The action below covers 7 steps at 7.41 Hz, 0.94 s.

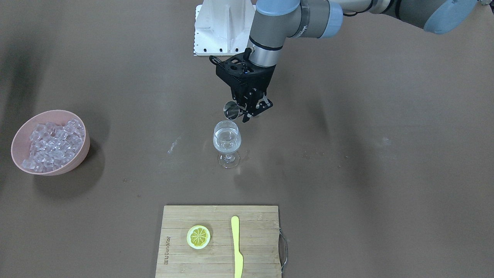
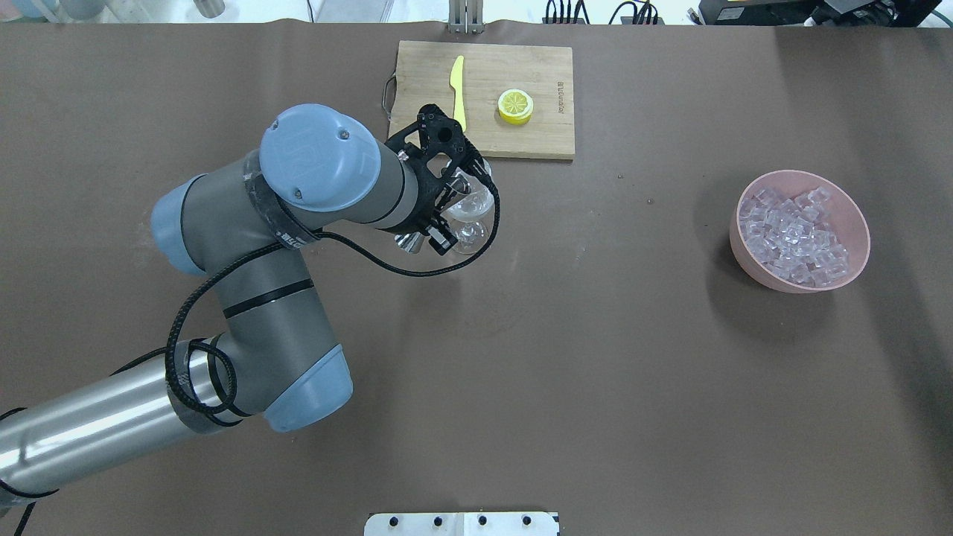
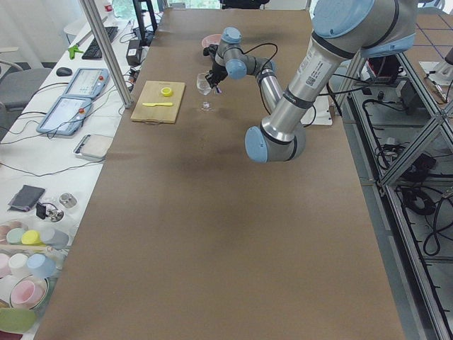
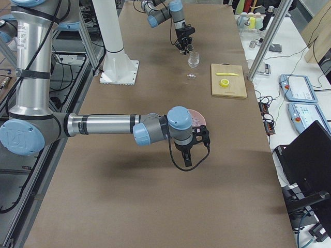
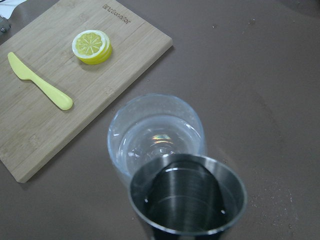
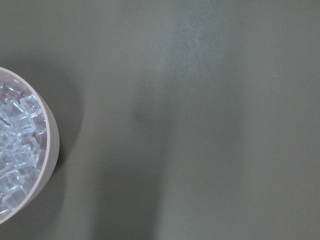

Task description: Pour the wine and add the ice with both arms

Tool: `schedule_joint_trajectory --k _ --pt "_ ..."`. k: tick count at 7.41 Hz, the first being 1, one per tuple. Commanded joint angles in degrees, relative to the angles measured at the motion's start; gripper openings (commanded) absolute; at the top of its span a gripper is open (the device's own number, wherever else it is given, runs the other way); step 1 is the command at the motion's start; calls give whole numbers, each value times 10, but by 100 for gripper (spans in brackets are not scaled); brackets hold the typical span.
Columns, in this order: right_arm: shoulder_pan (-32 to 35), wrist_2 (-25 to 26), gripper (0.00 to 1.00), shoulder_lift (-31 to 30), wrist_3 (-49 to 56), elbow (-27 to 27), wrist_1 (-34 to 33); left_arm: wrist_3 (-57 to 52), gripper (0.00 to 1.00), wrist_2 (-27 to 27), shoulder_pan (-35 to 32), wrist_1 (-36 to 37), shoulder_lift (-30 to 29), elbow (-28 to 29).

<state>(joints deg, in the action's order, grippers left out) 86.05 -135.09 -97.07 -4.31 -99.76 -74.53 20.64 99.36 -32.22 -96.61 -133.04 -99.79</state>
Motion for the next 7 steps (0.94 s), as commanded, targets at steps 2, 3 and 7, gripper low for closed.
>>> schedule_joint_trajectory --k 2,3,7 --pt "0 0 100 -1 0 0 0 -3 0 -3 0 26 -13 6" --pt "0 -1 100 0 0 4 1 -3 0 -3 -1 26 -19 14" --pt "0 -1 100 0 0 4 1 -28 0 -2 -6 46 -28 26"
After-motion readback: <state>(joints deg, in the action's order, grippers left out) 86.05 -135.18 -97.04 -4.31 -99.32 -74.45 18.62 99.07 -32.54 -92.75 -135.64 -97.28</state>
